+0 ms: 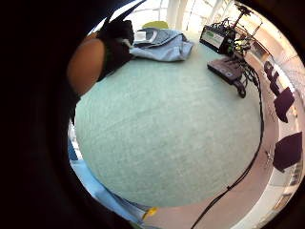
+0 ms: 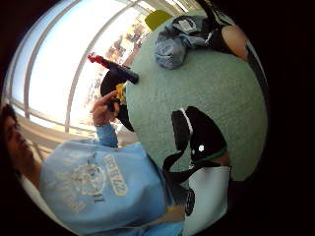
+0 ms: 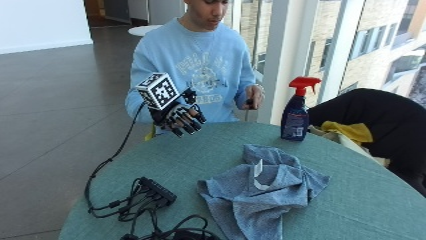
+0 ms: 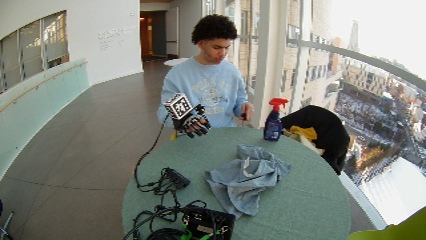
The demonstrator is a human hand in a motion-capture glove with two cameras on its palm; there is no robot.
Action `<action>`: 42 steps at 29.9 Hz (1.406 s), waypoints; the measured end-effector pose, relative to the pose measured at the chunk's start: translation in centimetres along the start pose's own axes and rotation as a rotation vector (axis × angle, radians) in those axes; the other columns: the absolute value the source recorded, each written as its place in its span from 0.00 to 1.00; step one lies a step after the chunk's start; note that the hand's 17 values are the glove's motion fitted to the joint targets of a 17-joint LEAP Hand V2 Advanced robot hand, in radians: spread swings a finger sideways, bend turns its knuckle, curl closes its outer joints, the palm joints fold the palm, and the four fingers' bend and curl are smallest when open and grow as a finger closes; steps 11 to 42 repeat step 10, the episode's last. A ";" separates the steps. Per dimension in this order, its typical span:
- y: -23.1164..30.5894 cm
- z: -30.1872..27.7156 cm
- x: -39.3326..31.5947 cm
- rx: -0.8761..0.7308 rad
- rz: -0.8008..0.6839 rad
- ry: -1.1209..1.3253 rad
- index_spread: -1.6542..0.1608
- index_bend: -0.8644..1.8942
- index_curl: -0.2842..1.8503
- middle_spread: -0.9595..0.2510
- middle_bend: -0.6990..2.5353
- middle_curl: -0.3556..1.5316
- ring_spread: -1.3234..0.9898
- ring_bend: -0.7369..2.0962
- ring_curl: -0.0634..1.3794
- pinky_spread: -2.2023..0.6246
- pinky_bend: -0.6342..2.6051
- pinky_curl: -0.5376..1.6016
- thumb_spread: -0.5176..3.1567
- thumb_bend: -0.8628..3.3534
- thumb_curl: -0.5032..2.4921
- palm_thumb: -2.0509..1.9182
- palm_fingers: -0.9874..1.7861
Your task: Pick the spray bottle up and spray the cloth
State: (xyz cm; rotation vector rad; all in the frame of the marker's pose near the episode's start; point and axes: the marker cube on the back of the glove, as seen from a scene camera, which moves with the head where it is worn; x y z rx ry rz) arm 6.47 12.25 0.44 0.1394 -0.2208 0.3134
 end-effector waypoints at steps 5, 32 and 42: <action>0.2 0.3 0.4 -0.035 0.014 -0.001 0.73 0.38 0.31 0.72 0.27 0.40 0.56 0.32 0.25 0.86 0.25 0.40 0.46 0.20 0.30 0.70 0.61; 0.4 0.3 0.6 -0.032 0.030 0.002 0.73 0.39 0.31 0.72 0.27 0.40 0.56 0.32 0.24 0.86 0.25 0.40 0.46 0.20 0.30 0.70 0.61; 0.4 0.3 0.6 -0.032 0.030 0.002 0.73 0.39 0.31 0.72 0.27 0.40 0.56 0.32 0.24 0.86 0.25 0.40 0.46 0.20 0.30 0.70 0.61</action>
